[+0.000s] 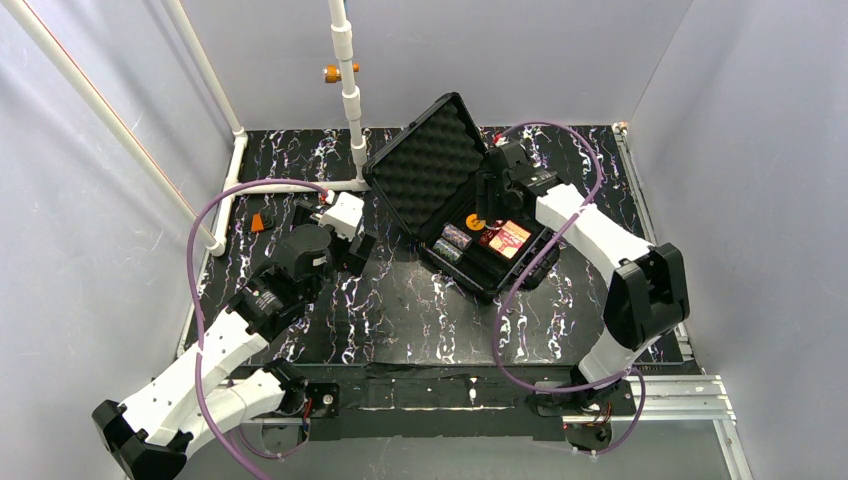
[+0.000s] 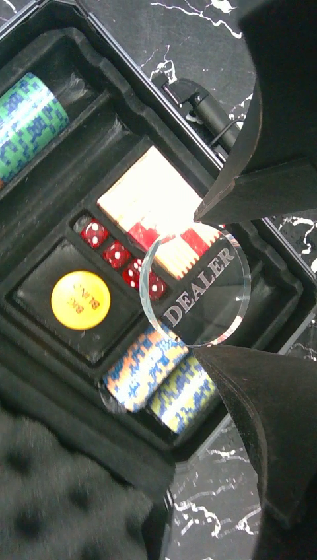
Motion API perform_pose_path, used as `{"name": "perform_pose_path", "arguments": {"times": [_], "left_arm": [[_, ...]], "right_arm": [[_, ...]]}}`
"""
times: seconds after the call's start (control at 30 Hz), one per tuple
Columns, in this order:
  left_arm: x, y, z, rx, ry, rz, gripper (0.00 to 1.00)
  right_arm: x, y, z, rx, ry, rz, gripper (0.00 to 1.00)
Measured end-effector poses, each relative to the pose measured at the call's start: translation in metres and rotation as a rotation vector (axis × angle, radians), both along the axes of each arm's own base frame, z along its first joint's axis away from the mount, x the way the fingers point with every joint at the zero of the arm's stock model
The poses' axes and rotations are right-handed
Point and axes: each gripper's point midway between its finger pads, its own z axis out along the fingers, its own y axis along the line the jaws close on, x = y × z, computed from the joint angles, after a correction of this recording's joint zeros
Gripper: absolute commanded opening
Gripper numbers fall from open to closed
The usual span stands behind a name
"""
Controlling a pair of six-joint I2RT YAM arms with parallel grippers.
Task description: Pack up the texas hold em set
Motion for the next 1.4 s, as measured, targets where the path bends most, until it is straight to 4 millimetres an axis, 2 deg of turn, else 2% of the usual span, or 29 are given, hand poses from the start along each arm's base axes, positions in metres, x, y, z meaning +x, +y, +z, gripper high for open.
{"name": "perform_pose_path", "arguments": {"times": [0.1, 0.27, 0.8, 1.07, 1.4], "left_arm": [[0.000, 0.000, 0.000, 0.000, 0.000, 0.000, 0.99], [0.000, 0.000, 0.000, 0.001, 0.001, 0.000, 0.99], [0.000, 0.000, -0.001, 0.002, 0.003, 0.000, 0.99], [0.000, 0.000, -0.001, 0.002, 0.003, 0.000, 0.99], [0.000, 0.000, -0.001, 0.002, 0.003, -0.001, 0.99]], "right_arm": [[0.005, -0.014, -0.014, -0.007, 0.050, -0.019, 0.01], [0.011, -0.027, -0.026, -0.007, 0.087, -0.033, 0.01], [0.014, -0.036, -0.057, -0.017, 0.169, -0.022, 0.01], [0.000, -0.049, -0.080, -0.040, 0.225, -0.041, 0.01], [-0.001, -0.057, -0.088, -0.041, 0.232, -0.057, 0.01]]}}
